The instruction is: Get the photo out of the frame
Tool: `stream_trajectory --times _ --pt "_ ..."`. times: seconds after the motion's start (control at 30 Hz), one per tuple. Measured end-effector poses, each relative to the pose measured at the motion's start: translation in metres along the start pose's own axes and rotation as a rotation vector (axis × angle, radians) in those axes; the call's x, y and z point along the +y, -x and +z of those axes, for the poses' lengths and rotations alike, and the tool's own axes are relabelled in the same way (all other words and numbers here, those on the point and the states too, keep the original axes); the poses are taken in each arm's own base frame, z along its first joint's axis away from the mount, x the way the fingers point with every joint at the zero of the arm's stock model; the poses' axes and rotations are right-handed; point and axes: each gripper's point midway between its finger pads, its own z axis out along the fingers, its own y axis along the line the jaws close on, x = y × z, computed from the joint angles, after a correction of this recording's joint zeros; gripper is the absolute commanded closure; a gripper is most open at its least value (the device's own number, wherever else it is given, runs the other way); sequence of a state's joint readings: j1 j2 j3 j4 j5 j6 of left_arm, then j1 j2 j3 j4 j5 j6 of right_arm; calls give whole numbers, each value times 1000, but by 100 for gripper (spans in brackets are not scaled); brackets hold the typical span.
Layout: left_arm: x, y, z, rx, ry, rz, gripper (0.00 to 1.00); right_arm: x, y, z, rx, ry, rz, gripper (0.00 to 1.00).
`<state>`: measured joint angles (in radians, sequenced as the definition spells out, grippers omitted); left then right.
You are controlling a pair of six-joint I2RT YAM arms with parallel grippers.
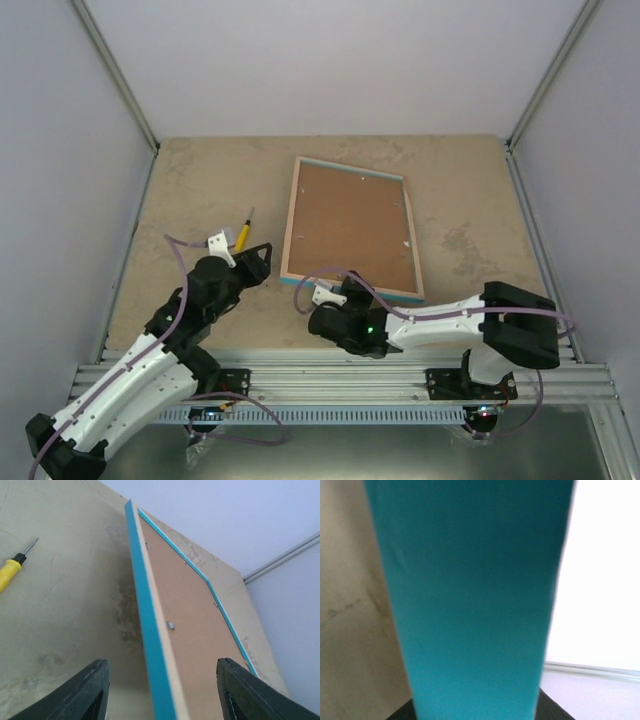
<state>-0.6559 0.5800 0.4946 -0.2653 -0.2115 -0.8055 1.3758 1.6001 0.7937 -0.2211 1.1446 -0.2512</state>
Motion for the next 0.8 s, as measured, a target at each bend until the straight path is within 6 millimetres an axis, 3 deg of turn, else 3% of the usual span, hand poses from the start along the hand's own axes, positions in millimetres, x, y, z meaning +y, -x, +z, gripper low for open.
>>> stream_trajectory --times 0.37,0.6,0.8 --pt "-9 32 -25 -128 -41 -33 17 -58 11 -24 -171 17 293 100" --pt "-8 33 -25 -138 -32 -46 5 -95 27 -50 -382 83 555 100" --pt "-8 32 -21 -134 -35 -59 3 -122 21 -62 -534 148 831 100"
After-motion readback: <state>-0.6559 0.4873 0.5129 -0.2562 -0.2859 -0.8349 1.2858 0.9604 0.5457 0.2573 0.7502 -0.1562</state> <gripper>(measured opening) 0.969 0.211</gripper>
